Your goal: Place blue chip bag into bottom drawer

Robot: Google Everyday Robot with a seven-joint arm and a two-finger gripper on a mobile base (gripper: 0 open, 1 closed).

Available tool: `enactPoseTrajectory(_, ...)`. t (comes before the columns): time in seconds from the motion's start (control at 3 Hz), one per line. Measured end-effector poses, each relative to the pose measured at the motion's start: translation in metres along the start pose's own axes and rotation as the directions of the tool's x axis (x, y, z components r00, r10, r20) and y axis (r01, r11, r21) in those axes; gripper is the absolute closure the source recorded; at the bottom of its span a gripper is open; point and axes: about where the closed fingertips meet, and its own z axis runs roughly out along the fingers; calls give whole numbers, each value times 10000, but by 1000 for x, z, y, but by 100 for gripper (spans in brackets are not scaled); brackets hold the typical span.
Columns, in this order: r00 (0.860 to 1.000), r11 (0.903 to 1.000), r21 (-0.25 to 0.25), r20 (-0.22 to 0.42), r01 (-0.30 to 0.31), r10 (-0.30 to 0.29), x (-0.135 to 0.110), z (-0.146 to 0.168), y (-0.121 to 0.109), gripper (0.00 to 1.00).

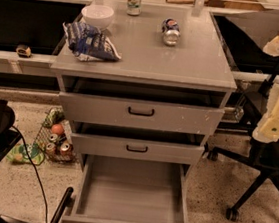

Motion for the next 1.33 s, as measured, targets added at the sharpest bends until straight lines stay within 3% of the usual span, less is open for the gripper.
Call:
enactPoseTrajectory(0.33, 10000, 10000, 1, 1, 0, 0, 0, 0, 0, 0)
enactPoseTrajectory(0.67, 9977, 9991, 386, 656, -194, 168, -20, 11, -26, 0)
enactPoseTrajectory(1.0, 9822, 9964, 749, 1860, -408, 262, -64, 33, -68, 0)
enactPoseTrajectory(1.33, 9509, 9932, 944, 3073, -681, 360, -109, 47, -101, 0)
